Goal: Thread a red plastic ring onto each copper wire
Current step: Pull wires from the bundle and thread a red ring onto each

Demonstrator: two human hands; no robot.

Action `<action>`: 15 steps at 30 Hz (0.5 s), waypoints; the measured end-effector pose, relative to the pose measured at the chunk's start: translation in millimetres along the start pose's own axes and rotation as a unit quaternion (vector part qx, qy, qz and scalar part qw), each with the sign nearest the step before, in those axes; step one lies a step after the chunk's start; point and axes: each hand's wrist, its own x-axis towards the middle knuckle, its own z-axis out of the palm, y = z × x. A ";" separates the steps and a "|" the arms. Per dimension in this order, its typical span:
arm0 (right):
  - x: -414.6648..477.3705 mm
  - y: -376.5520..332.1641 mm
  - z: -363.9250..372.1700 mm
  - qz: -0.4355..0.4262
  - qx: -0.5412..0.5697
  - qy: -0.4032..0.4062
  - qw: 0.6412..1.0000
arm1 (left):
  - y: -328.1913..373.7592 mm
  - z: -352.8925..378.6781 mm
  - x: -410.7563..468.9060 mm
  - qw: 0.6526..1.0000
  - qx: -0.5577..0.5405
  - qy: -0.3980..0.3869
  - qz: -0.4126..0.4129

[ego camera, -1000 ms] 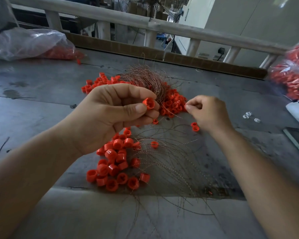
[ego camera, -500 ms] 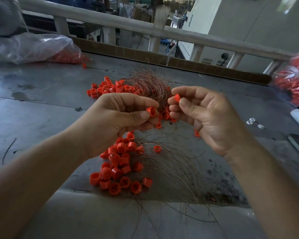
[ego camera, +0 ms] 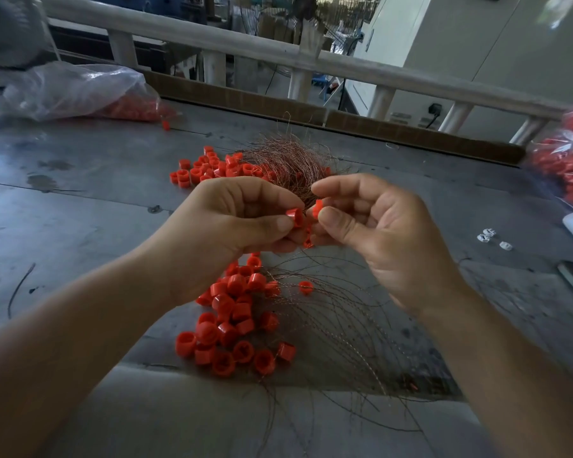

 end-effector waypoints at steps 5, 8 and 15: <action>-1.6 3.1 7.7 -0.070 -0.117 0.012 0.991 | 0.2 -0.5 0.6 1.000 0.008 0.003 0.005; -2.2 4.6 10.8 -0.083 -0.132 0.022 0.988 | 0.6 -0.4 0.3 1.000 0.017 0.001 0.011; -3.0 7.9 13.7 -0.107 -0.172 0.055 0.978 | -0.3 0.0 0.2 0.999 0.031 0.015 0.014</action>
